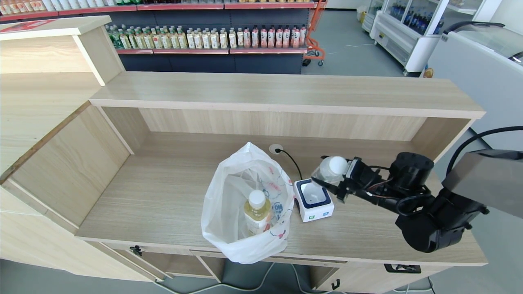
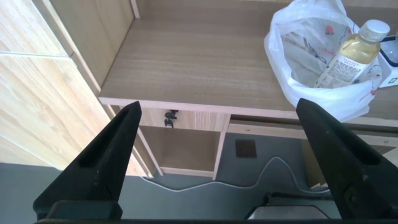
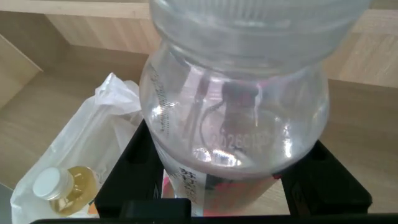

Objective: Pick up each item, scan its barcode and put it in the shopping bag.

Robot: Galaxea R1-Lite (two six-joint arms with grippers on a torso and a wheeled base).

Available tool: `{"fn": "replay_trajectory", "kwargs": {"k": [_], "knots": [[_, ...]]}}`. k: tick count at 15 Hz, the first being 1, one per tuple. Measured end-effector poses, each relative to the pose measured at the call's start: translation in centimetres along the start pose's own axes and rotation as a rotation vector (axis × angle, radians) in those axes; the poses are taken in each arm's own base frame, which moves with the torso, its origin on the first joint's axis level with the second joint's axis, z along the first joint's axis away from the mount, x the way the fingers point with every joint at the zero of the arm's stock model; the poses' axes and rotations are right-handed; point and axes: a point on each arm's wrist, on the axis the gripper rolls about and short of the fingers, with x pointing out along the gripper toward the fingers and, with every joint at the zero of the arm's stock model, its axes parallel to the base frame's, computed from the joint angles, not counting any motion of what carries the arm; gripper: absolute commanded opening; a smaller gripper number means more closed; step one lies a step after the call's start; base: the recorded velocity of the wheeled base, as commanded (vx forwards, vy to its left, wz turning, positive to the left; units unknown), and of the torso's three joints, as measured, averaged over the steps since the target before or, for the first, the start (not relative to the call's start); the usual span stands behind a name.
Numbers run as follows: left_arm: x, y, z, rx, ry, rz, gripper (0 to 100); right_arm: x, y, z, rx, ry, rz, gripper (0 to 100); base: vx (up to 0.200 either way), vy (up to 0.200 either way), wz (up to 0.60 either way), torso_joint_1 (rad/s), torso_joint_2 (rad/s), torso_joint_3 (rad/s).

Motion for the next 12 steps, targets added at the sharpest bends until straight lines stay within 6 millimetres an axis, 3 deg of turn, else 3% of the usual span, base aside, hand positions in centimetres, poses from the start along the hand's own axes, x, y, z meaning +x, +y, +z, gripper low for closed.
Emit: {"fn": "replay_trajectory", "kwargs": {"k": [5,8,12], "knots": [[0.0,0.0,0.0,0.0,0.0,0.0,100,-2.0,-4.5,6.6,0.284,0.033,-0.306,0,0.0,0.0,0.0,0.0,0.0,0.0],[0.0,0.0,0.0,0.0,0.0,0.0,100,-4.2,-4.3,9.0,0.625,0.211,-0.49,0,0.0,0.0,0.0,0.0,0.0,0.0],[0.0,0.0,0.0,0.0,0.0,0.0,100,-5.0,-3.7,11.1,0.73,0.21,-0.527,0,0.0,0.0,0.0,0.0,0.0,0.0]]}}
